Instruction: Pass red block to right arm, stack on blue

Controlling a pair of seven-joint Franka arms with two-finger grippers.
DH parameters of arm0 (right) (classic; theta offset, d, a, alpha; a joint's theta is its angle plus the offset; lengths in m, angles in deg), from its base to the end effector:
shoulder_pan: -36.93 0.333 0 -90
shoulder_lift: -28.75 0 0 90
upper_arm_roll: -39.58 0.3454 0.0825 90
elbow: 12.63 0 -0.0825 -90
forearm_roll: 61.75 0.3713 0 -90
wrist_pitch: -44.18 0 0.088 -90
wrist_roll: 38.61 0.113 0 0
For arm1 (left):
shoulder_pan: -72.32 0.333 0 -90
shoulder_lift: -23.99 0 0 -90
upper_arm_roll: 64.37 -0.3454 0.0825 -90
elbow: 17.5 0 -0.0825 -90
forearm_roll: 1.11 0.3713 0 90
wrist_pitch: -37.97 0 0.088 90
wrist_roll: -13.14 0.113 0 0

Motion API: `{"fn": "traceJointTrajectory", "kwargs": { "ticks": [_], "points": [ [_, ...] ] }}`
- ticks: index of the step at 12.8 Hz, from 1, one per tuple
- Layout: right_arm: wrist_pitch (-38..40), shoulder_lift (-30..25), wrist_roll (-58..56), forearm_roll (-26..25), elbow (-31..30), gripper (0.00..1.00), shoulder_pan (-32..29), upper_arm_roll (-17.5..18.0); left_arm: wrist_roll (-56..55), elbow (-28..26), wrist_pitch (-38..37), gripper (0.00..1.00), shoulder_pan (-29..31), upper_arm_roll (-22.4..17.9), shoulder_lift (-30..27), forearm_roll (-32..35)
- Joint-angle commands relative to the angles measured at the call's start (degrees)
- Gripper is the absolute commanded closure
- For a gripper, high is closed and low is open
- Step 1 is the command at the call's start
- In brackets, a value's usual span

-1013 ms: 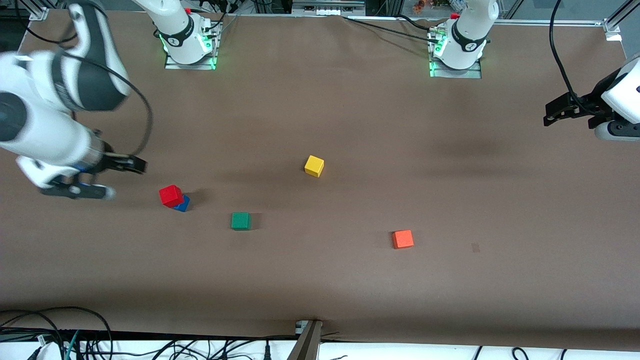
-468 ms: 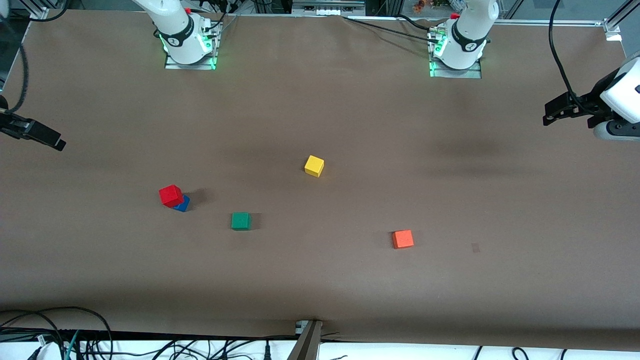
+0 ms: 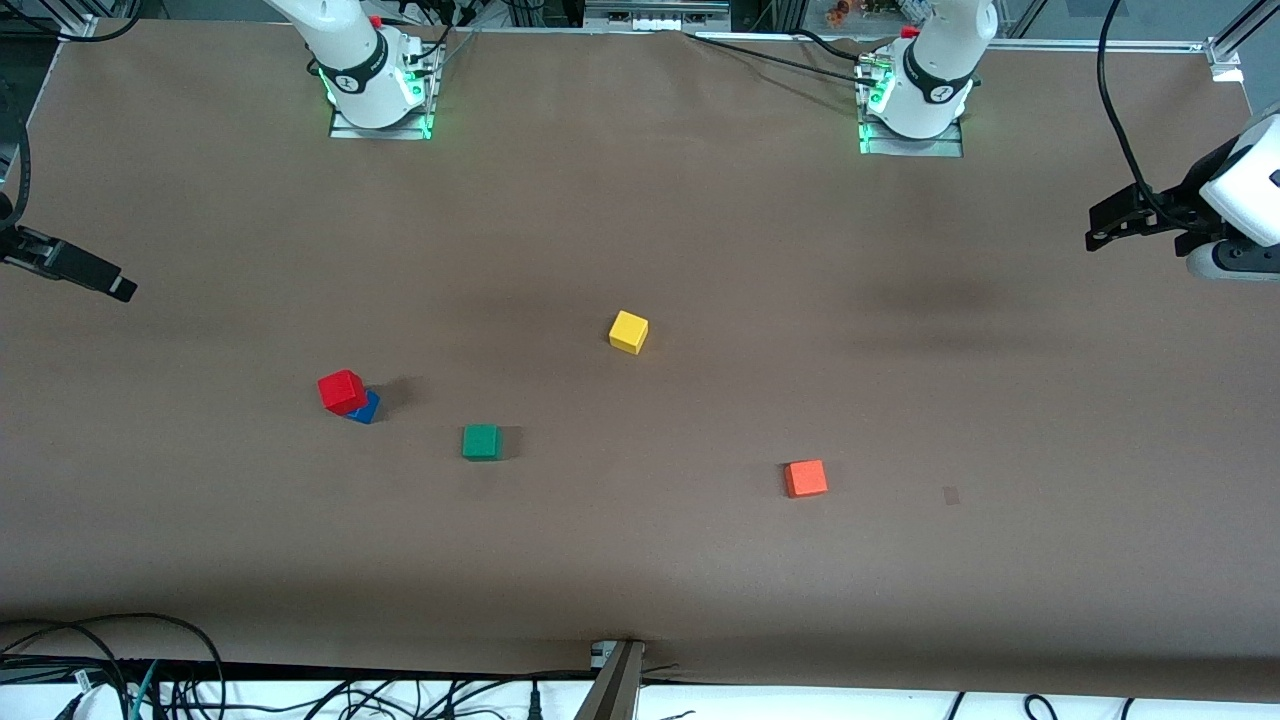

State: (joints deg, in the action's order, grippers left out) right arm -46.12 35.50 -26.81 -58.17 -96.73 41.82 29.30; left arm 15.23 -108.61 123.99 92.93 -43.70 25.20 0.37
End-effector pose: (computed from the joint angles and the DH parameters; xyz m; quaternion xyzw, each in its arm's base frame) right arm 0.5801 -0.0407 0.6305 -0.9886 0.1491 0.0050 0.0205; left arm 0.5388 0.0047 0.6227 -0.9983 0.0187 0.0544 0.0082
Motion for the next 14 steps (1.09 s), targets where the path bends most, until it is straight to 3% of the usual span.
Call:
{"fn": "traceJointTrajectory", "kwargs": {
  "ticks": [1, 5, 8, 14],
  "points": [
    [-0.57, -5.24, 0.69, -2.78, -5.01, 0.0, 0.12, 0.09, 1.16, -1.0, 0.56, 0.0, 0.57, 0.25, -1.48, 0.09],
    [-2.6, -4.99, 0.69, -4.46, -5.64, 0.0, 0.04, 0.87, 1.16, -1.0, 0.56, 0.0, 0.57, 0.25, -1.48, 0.01],
    [-2.51, -5.43, 1.13, -3.84, -5.64, 0.0, -6.1, 7.45, 1.25, -1.0, 0.56, 0.0, 0.57, 0.25, -1.48, 0.01],
    [-2.08, -7.36, 0.51, -3.67, -7.22, 0.0, -5.94, 7.56, 1.25, -0.74, 0.56, 0.0, 0.57, 0.25, -1.48, 0.01]
  ]
}}
